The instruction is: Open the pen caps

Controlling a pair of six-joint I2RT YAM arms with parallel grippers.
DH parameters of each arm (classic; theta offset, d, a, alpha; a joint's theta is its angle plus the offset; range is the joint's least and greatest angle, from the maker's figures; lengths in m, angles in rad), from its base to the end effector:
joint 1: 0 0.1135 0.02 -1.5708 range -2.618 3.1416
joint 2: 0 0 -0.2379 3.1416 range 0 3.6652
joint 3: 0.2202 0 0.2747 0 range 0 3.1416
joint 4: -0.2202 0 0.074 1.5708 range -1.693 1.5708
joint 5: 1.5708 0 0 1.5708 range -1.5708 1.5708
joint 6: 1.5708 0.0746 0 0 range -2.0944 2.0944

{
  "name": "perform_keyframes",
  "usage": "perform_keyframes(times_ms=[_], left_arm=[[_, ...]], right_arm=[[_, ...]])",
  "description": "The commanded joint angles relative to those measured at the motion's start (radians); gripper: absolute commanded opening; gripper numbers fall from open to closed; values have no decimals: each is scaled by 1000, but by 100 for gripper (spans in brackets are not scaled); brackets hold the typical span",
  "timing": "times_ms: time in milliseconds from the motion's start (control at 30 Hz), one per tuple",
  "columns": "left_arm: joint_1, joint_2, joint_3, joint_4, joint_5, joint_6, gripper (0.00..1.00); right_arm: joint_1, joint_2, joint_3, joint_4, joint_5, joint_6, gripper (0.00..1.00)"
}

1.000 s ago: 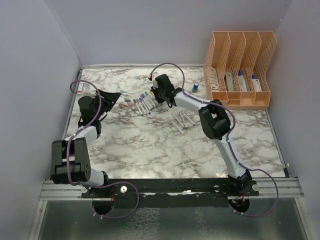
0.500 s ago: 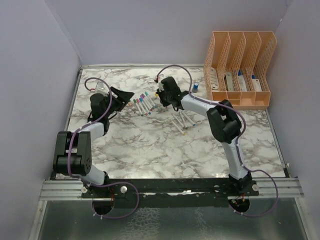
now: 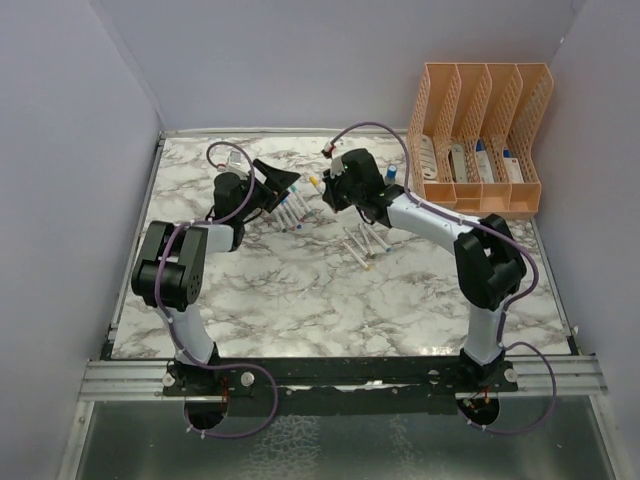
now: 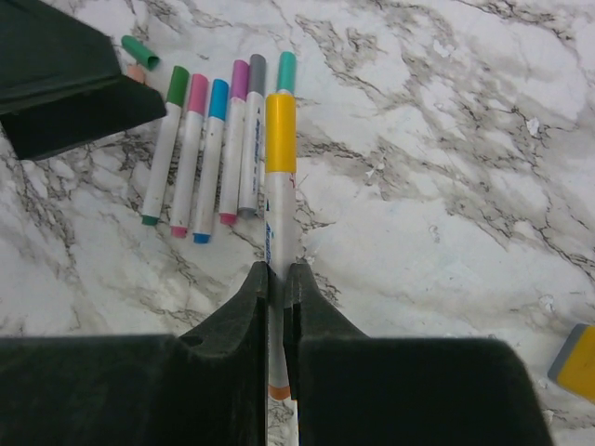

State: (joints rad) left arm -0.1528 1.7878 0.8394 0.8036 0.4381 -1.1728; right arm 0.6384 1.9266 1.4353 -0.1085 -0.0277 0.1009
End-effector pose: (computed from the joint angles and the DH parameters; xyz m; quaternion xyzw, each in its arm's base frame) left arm 0.4067 -0.0946 0.1426 -0.2364 0.7138 -0.5224 0.4021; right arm 0.3924 0.2938 0.1791 -0.2410 0.8509 0.1800 0.4307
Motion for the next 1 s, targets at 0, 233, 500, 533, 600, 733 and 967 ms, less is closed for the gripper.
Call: perform_keyframes(times_ms=[0, 233, 500, 533, 600, 733, 967], left_arm=[[-40, 68, 61, 89, 8, -41, 87], [-73, 127, 93, 139, 2, -73, 84], [-82, 157, 80, 213, 12, -108, 65], [-83, 160, 80, 222, 16, -113, 62], [-85, 167, 77, 238, 17, -120, 57], [-90, 170, 70, 261, 20, -131, 51], [-101, 168, 59, 283, 23, -136, 42]], right_arm=[[18, -62, -37, 44, -69, 15, 1], [28, -83, -58, 55, -99, 12, 1], [36, -93, -68, 69, -132, 14, 2], [35, -93, -68, 70, -135, 13, 1], [38, -93, -68, 70, -139, 11, 1], [40, -92, -64, 70, -145, 10, 1], [39, -85, -57, 68, -146, 8, 1]])
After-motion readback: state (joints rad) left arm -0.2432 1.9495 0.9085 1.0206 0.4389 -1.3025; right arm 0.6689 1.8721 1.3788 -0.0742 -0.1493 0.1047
